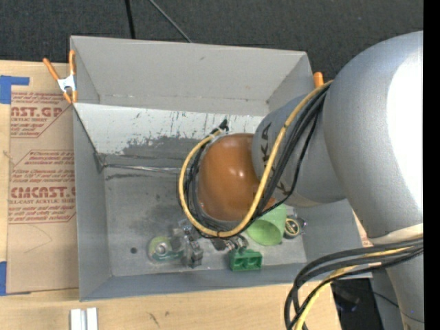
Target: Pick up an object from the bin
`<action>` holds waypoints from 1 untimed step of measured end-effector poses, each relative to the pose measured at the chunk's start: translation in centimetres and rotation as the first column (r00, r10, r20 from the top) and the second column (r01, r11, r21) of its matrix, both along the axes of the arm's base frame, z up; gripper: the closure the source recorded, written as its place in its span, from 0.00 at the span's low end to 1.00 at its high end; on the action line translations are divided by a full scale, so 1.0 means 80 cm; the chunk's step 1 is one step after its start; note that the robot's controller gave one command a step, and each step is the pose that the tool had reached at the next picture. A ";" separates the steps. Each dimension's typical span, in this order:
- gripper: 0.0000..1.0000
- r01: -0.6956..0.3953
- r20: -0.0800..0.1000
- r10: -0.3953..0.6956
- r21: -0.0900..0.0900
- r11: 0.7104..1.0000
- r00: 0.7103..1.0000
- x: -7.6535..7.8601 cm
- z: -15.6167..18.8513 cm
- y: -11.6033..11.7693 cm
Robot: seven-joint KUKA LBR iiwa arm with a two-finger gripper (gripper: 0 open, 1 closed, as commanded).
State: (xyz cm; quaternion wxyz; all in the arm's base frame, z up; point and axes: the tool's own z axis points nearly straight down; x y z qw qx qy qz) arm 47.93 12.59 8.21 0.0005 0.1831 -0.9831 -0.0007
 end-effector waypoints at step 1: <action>1.00 -0.006 0.010 0.006 0.001 1.000 1.000 0.005 0.134 -0.001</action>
Offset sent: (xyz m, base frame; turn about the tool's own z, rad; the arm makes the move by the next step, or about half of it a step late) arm 0.0024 -0.0016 0.1036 -0.0057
